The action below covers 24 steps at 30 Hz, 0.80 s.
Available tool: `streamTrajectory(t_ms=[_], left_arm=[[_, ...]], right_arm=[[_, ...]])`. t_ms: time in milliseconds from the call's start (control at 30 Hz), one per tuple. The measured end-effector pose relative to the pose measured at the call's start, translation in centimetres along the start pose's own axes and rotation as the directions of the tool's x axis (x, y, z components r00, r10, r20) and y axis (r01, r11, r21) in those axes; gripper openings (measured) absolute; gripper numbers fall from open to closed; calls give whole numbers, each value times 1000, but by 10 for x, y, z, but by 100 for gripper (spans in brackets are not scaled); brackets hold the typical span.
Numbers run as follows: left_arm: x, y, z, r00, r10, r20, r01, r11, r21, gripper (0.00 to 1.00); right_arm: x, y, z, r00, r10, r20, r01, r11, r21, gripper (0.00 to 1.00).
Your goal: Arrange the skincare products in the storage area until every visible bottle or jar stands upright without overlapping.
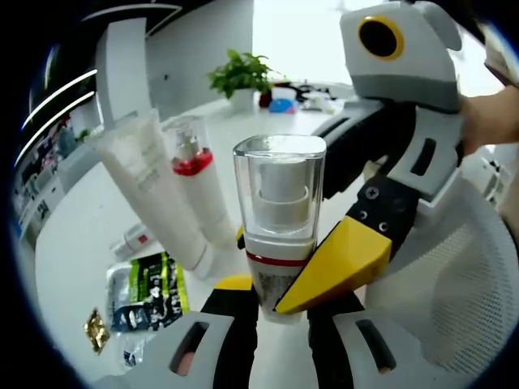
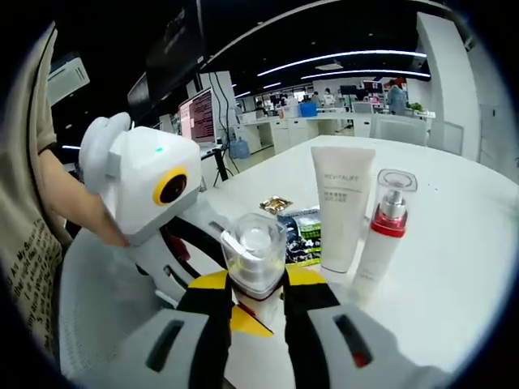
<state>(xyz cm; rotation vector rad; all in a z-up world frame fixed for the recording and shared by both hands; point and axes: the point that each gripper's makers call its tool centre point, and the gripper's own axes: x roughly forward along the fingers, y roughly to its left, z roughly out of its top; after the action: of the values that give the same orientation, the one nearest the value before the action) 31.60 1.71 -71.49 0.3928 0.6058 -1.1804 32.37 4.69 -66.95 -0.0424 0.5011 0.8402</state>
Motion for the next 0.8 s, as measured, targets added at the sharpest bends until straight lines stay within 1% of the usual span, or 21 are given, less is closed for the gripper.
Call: streamTrajectory(t_ms=[167,333,800], left_arm=[[7,1,-7,1000,-3,-7,3,1000,-5,18],[11,1,-11,1000,-11,-5,10,1000,-16,18],[24,5,-19,1000,-15,-9,15,1000,-7,18]], right_arm=[[6,-5,-10,1000,-12,-17,12,1000,1,24],[8,-7,-15,999,-19,-31,19,1000,2,24],[14,-17,-27,996,-62,-63,61,998,-13,24]])
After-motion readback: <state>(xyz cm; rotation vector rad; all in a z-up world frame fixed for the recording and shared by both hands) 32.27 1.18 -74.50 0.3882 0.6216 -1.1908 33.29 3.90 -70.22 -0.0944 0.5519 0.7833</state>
